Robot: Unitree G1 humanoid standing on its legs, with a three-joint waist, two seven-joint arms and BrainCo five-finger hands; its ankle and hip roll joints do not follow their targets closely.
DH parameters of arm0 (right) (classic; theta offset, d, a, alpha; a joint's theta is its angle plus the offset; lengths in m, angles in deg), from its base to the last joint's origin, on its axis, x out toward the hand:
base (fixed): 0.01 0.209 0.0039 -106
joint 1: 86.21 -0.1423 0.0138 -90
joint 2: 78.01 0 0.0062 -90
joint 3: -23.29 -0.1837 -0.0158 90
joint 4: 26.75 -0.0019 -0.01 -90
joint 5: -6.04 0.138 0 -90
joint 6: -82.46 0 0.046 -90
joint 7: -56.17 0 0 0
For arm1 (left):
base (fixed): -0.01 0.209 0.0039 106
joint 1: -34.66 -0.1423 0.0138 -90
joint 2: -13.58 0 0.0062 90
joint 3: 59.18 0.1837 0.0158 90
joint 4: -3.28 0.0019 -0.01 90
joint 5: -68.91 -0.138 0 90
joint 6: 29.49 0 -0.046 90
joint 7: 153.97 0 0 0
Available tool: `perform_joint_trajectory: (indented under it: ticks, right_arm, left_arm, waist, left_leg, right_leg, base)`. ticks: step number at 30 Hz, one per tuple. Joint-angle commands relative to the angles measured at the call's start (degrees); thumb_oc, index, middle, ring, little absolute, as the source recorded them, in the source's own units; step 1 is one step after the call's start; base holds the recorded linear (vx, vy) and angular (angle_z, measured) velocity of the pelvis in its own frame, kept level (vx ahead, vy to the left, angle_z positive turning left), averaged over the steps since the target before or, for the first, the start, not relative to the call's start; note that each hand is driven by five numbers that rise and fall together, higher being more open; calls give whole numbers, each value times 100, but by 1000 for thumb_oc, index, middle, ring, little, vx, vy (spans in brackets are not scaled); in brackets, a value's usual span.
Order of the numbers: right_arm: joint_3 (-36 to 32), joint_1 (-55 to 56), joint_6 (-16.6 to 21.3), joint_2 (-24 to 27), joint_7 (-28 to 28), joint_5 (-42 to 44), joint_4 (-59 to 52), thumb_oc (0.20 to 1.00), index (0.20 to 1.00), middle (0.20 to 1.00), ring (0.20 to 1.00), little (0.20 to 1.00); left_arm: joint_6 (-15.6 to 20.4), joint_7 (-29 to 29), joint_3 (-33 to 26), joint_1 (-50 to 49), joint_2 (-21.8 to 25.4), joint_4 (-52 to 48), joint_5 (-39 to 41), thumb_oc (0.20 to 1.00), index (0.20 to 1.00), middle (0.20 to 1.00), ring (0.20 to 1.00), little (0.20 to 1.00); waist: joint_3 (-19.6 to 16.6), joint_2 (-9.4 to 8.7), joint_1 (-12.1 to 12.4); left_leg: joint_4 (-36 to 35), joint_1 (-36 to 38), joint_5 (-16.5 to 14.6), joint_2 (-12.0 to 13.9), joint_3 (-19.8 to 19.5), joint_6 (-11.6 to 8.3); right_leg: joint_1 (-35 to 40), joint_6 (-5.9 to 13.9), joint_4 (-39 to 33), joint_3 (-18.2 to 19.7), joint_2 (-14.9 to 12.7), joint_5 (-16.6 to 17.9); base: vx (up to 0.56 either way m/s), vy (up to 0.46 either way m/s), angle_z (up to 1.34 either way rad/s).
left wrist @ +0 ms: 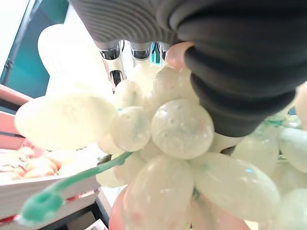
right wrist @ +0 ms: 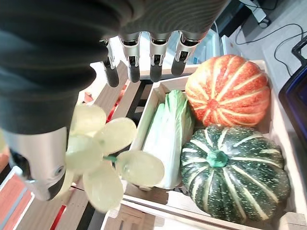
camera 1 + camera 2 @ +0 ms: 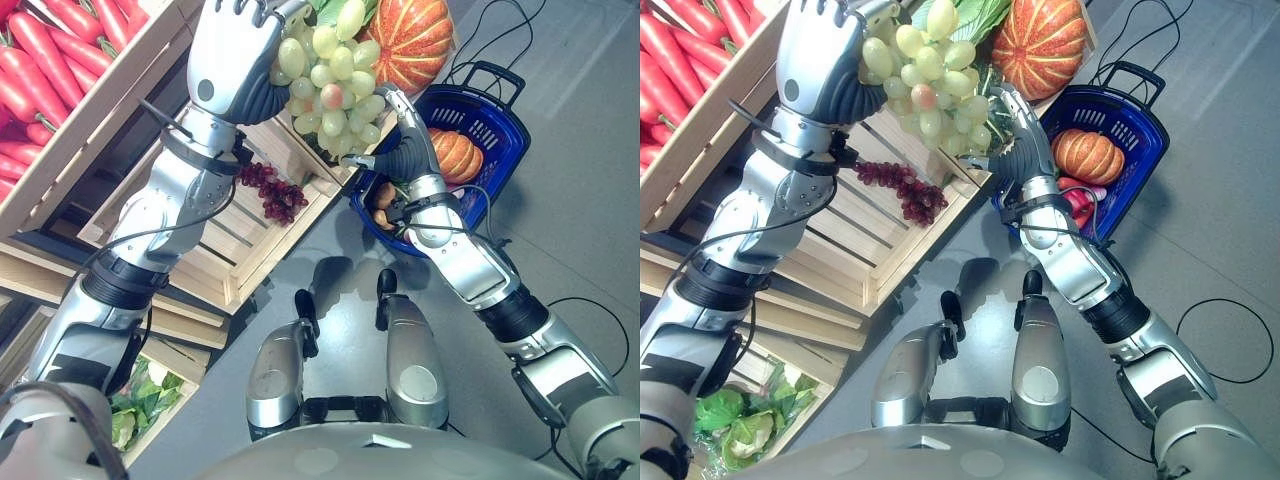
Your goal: Pick up fruits and vegetables into the basket
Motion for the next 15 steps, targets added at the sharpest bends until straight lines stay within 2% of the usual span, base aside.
perform_joint_trajectory:
  ticks: [1, 15]
  right_arm:
    - [-105, 171, 227, -366, -74, 62, -493, 1000, 1000, 1000, 1000, 1000]
    - [-80, 218, 109, -218, 213, 9, -724, 1000, 1000, 1000, 1000, 1000]
  left_arm:
    - [-46, 536, -91, -277, 12, 38, -127, 200, 200, 200, 200, 200]
    - [-87, 895, -90, -298, 84, 189, -367, 200, 200, 200, 200, 200]
  waist:
    - [-802, -207, -83]
    - [-834, -217, -158]
  left_leg:
    - [429, -300, -485, -59, 112, 217]
    - [402, -227, -514, -55, 182, 228]
  right_leg:
    - [354, 619, -320, 93, -301, -200]
    - [354, 629, -305, 179, -287, -223]
  base:
    - [0, 0, 0]
    - [6, 2, -1]
